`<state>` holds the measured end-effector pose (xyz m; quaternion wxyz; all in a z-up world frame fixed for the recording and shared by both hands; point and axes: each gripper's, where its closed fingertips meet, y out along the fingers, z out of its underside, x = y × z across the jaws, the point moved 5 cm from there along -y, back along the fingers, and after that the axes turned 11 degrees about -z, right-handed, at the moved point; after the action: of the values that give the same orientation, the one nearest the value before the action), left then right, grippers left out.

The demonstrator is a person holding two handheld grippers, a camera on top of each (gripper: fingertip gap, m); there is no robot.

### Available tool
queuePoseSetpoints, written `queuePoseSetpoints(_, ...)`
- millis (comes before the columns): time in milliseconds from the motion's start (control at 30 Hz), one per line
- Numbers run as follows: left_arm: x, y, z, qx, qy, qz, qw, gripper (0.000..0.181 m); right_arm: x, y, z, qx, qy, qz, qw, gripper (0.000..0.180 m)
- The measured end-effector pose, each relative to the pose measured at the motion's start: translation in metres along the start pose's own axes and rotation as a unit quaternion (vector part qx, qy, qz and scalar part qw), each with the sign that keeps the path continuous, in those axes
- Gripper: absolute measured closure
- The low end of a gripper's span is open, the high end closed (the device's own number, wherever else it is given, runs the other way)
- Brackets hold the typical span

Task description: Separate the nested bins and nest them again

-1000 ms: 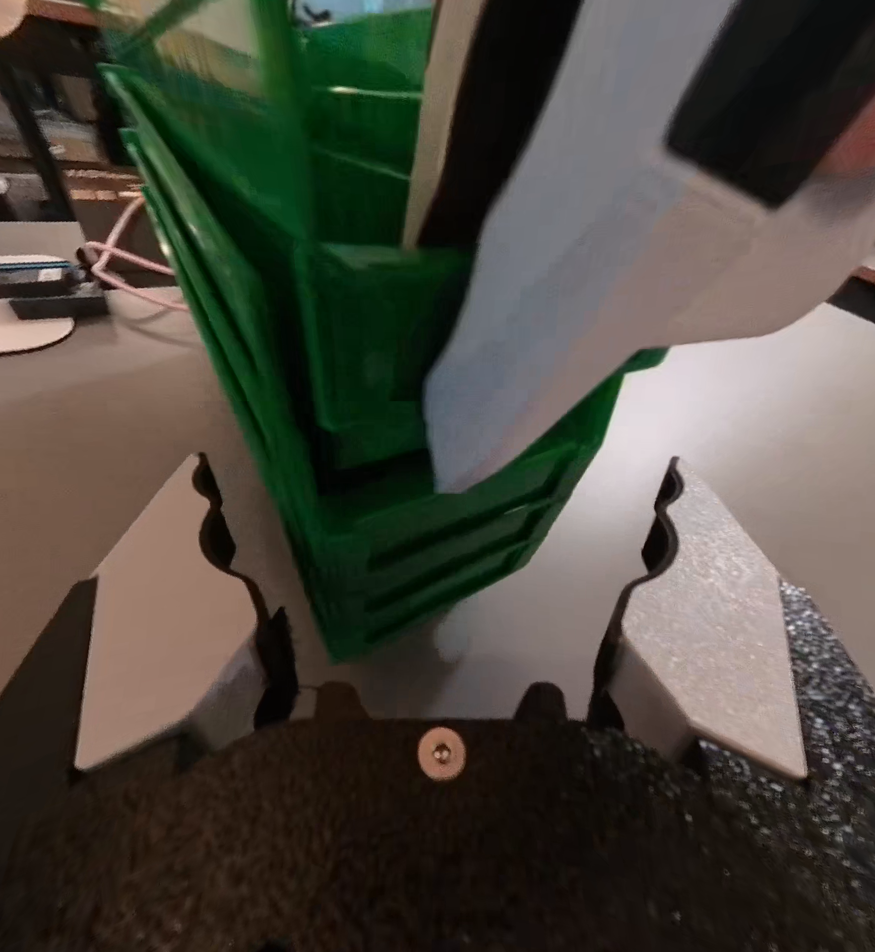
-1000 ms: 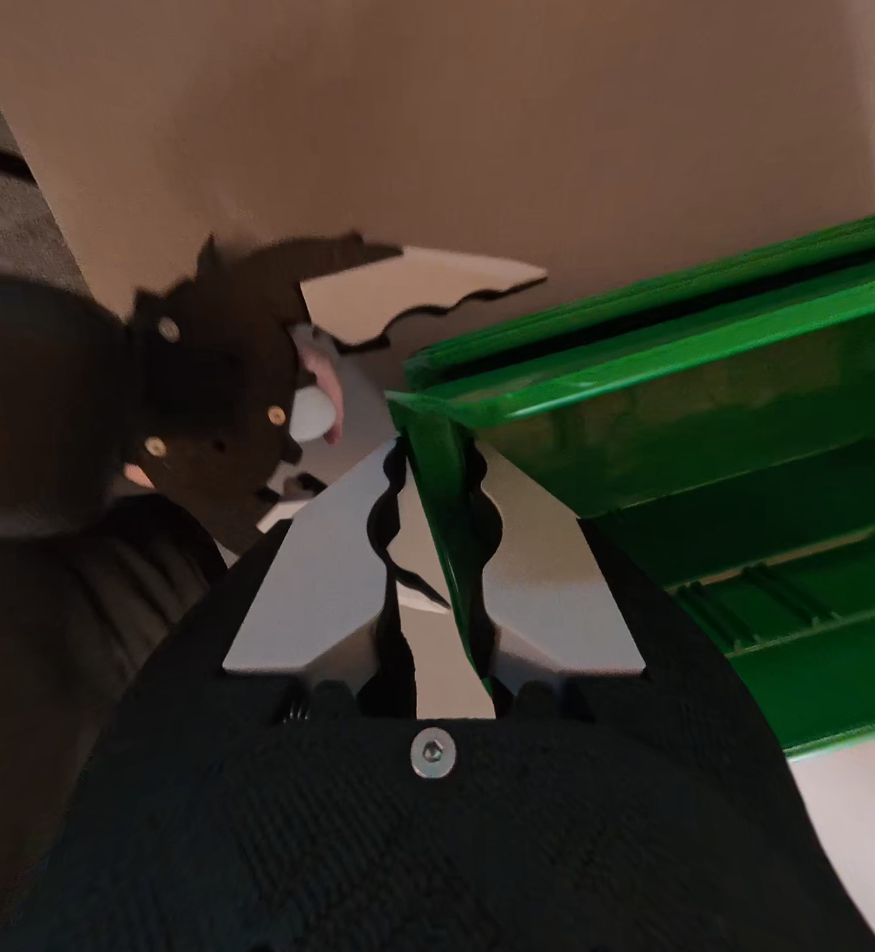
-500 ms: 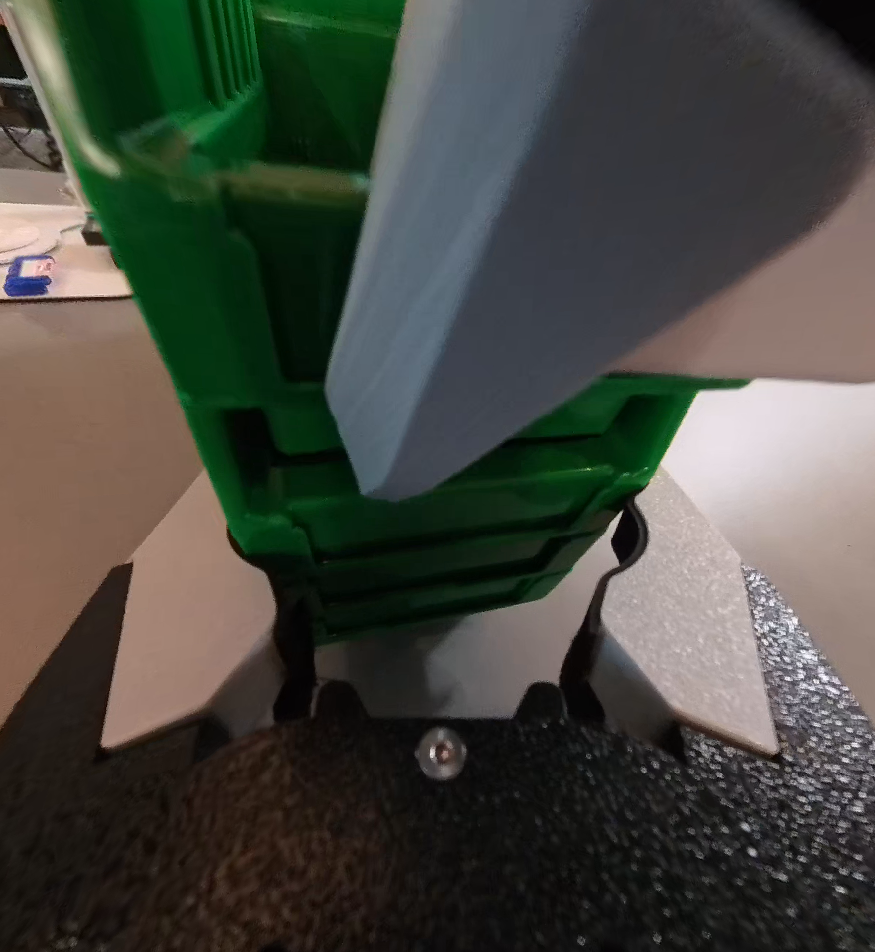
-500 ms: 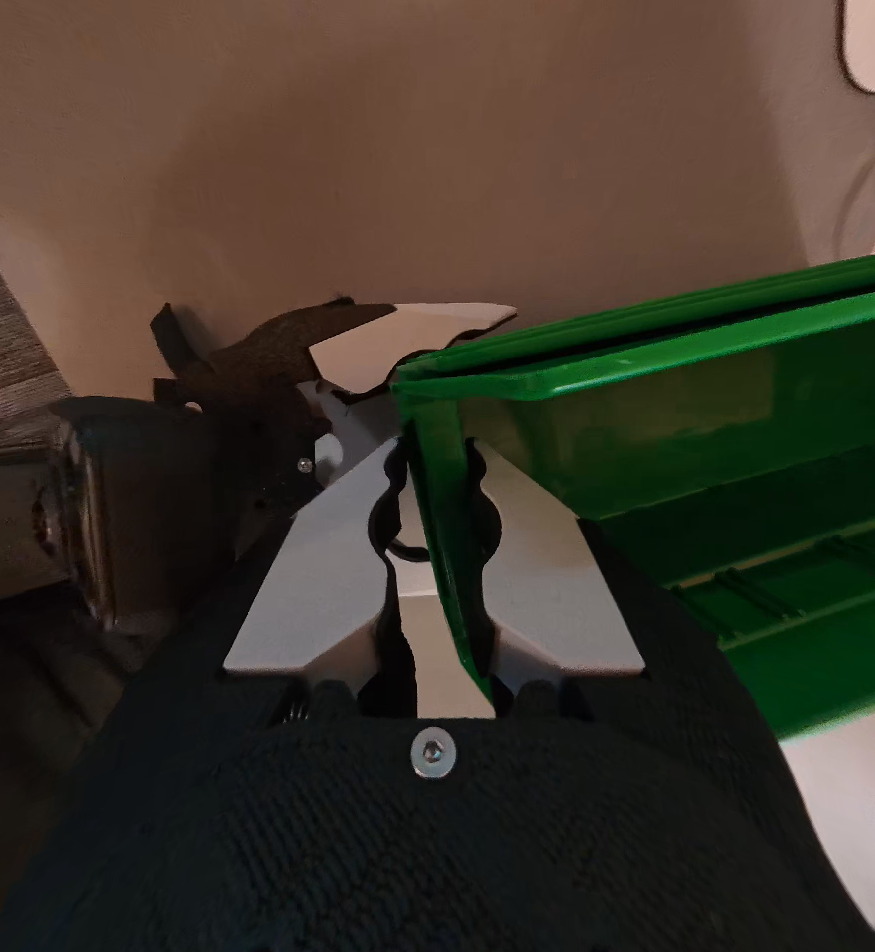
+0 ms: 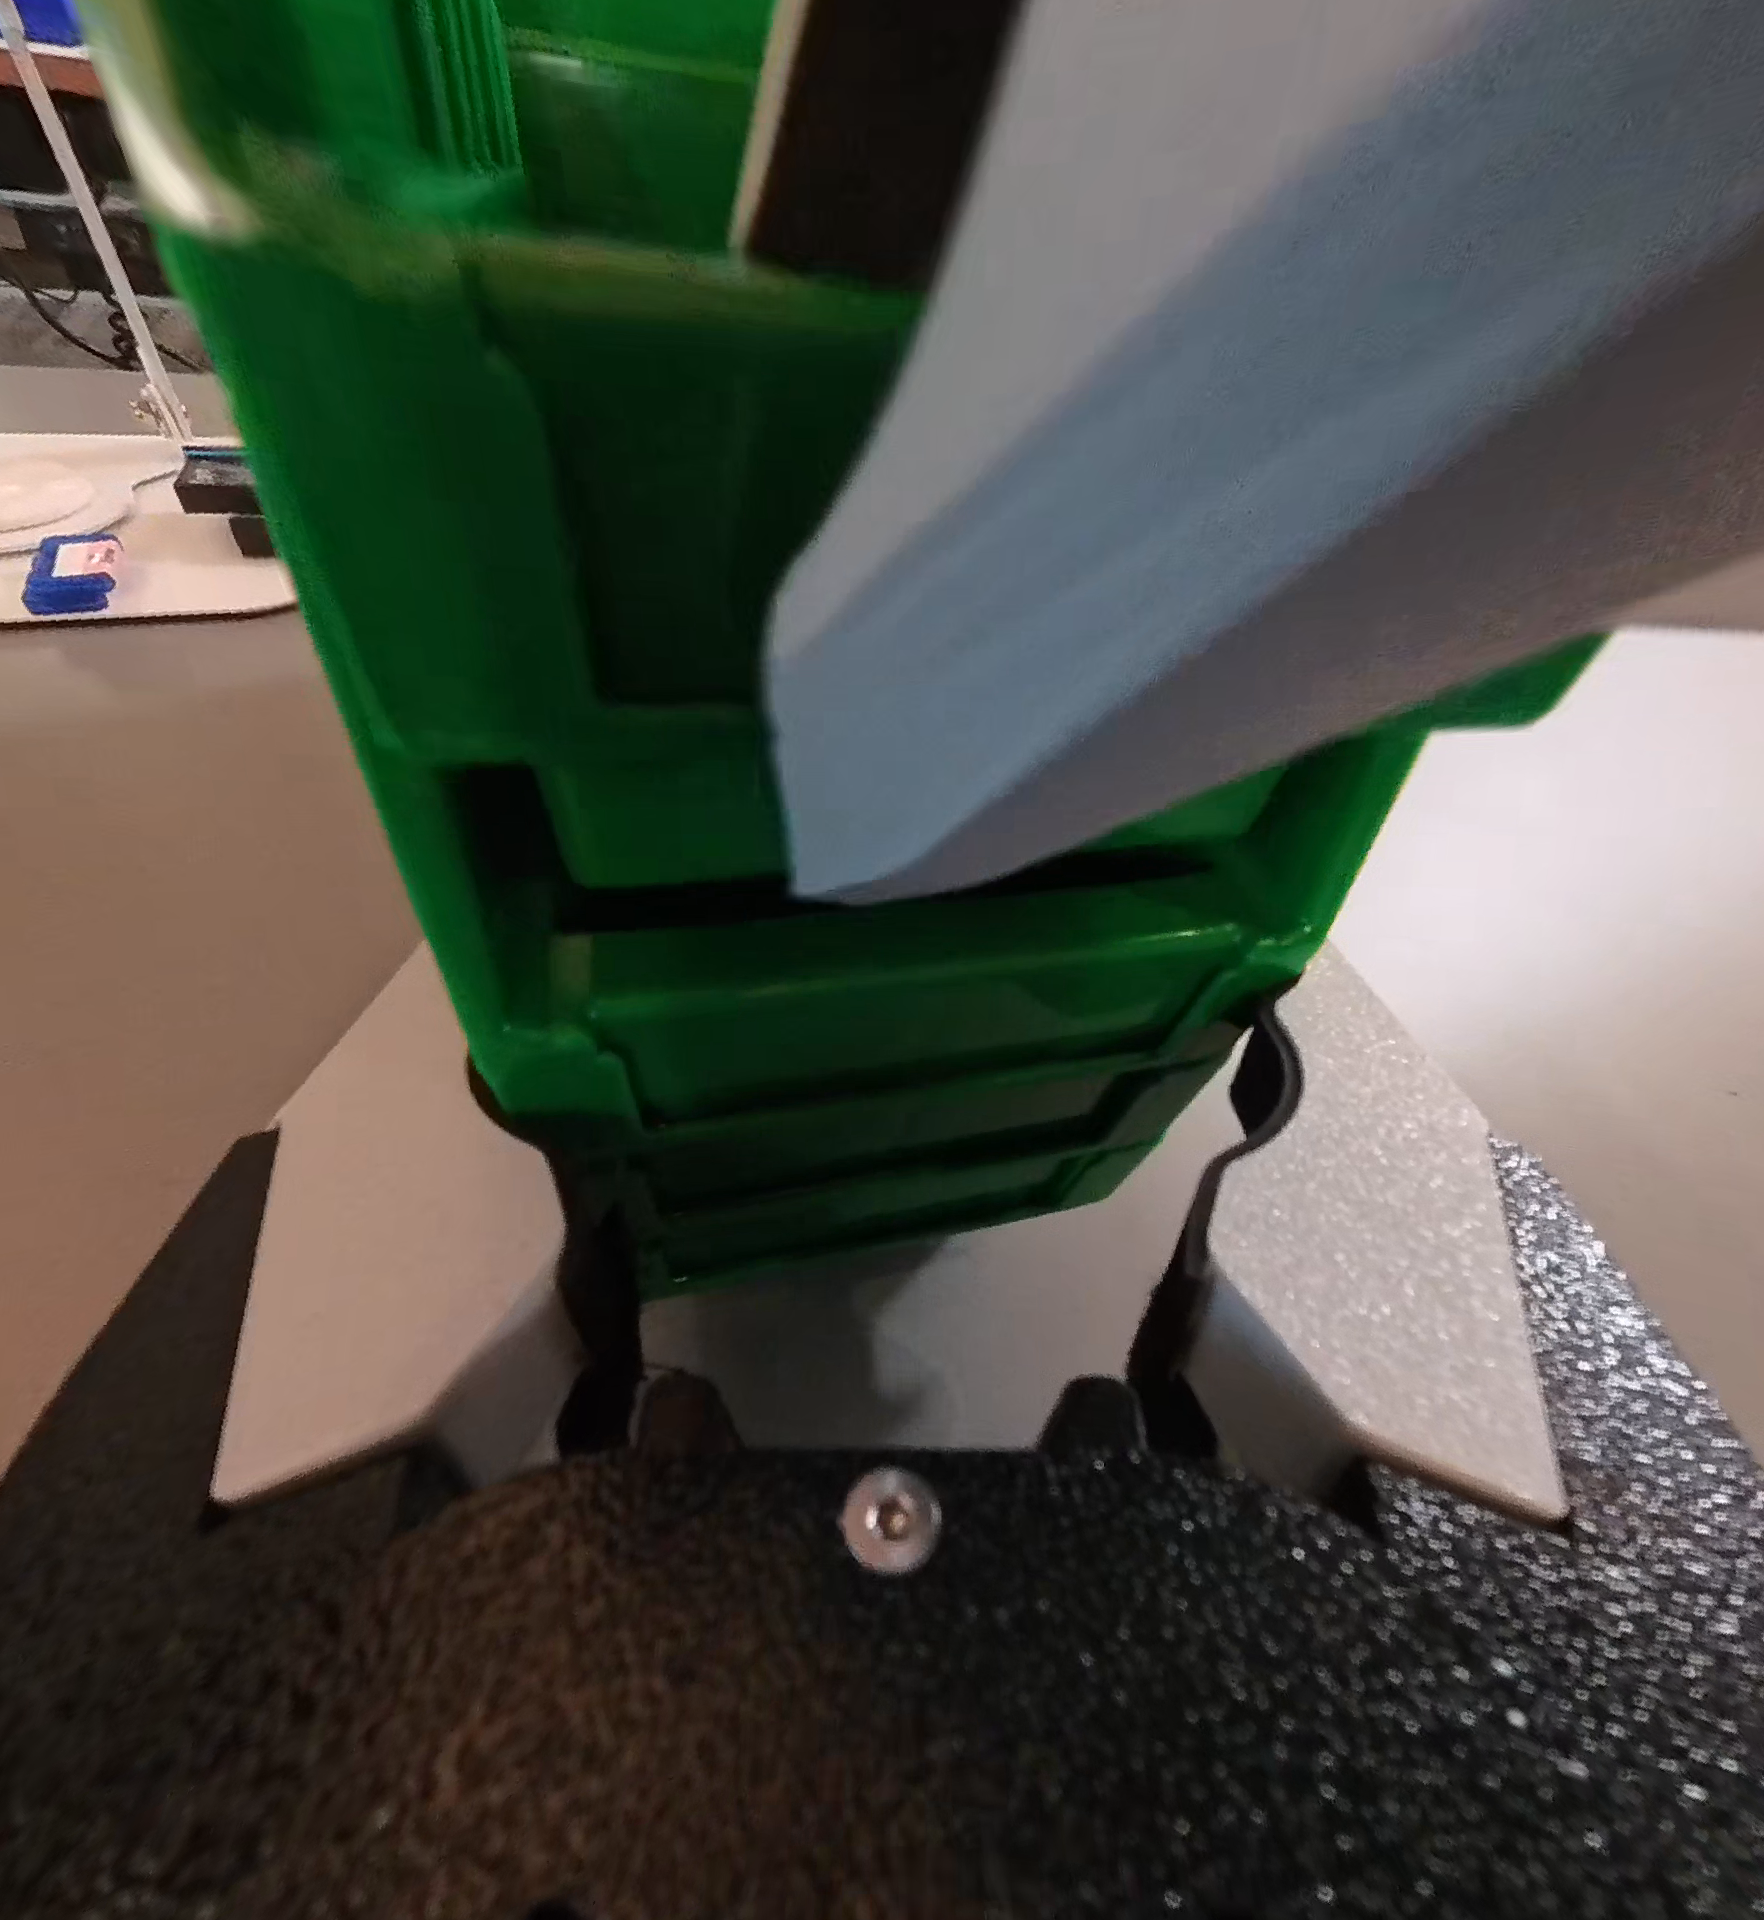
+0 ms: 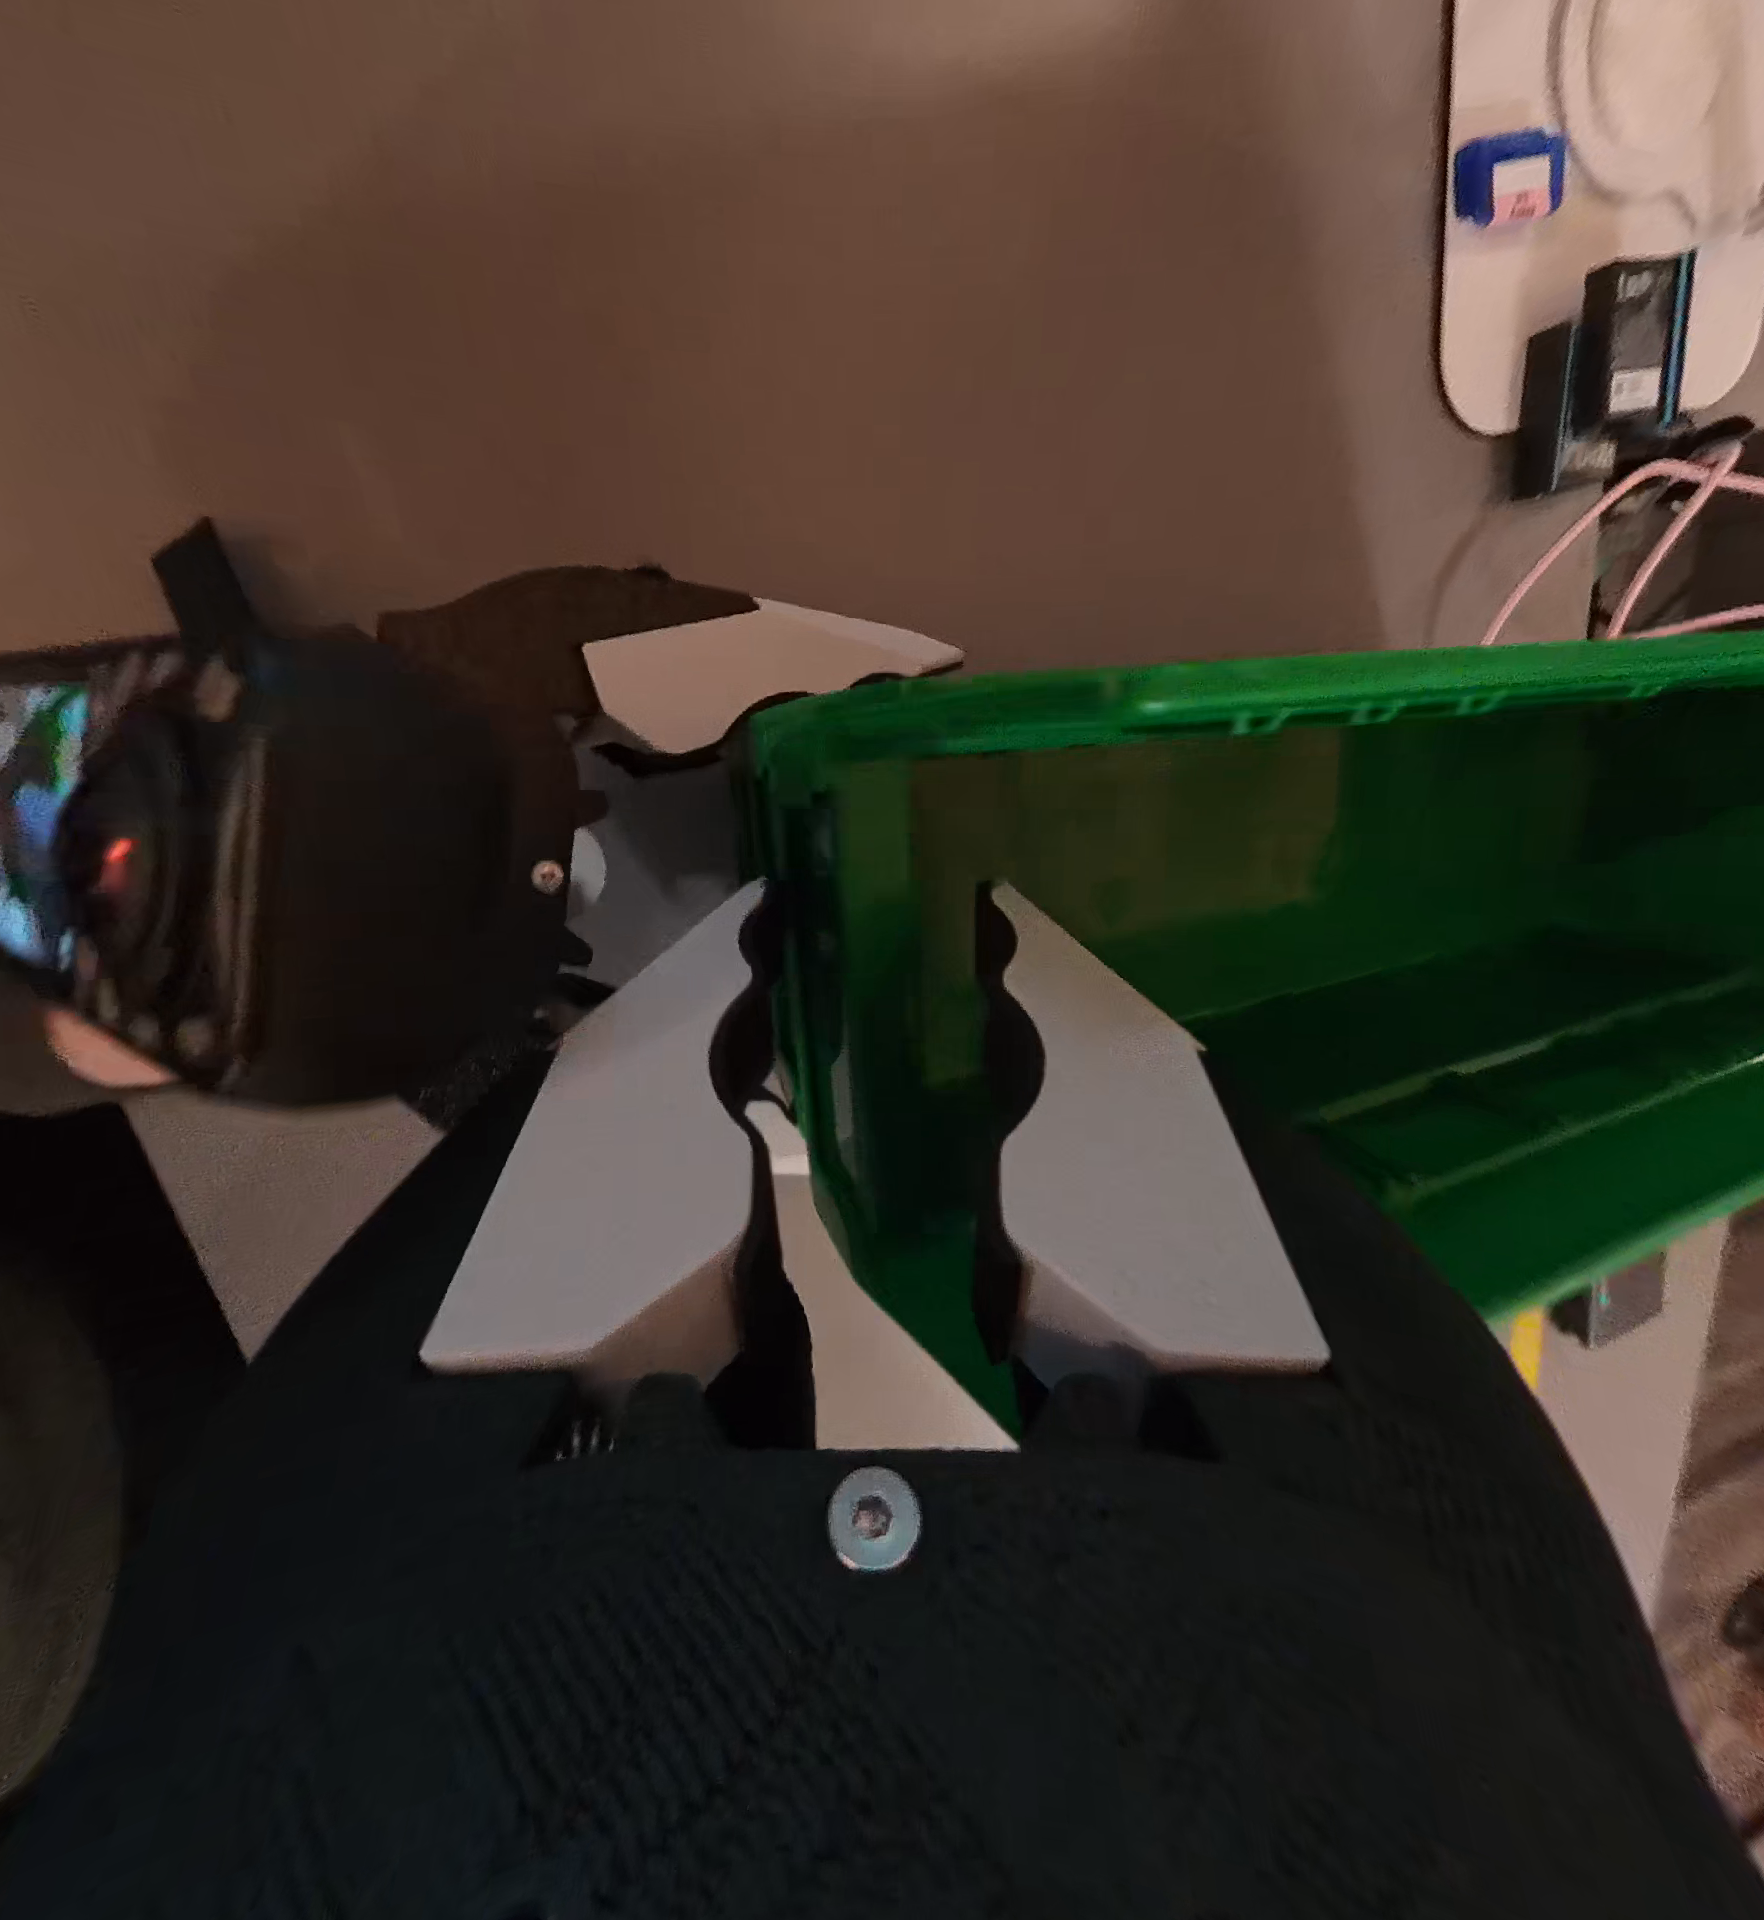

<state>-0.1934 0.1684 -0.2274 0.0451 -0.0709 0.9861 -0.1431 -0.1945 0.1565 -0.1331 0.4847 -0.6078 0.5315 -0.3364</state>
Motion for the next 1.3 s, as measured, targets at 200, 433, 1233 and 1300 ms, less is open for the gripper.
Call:
queuePoseSetpoints(200,0.001,-0.001,0.000,0.000,0.004,0.011,1.000,0.046,0.001,-0.044,0.006,-0.026,-0.105,-0.051,0.993,0.131)
queuePoseSetpoints(433,0.005,-0.001,0.000,0.003,0.012,0.031,0.999,0.048,-0.004,-0.065,0.041,0.042,-0.248,-0.047,0.967,0.145)
queuePoseSetpoints(1233,0.018,-0.011,0.002,0.018,0.029,0.104,0.994,0.052,-0.010,-0.045,0.031,0.283,-0.384,0.141,0.867,0.172)
queuePoseSetpoints(1300,0.018,-0.011,0.002,0.020,0.031,0.104,0.994,0.052,-0.010,-0.045,0.032,0.288,-0.386,0.149,0.864,0.172)
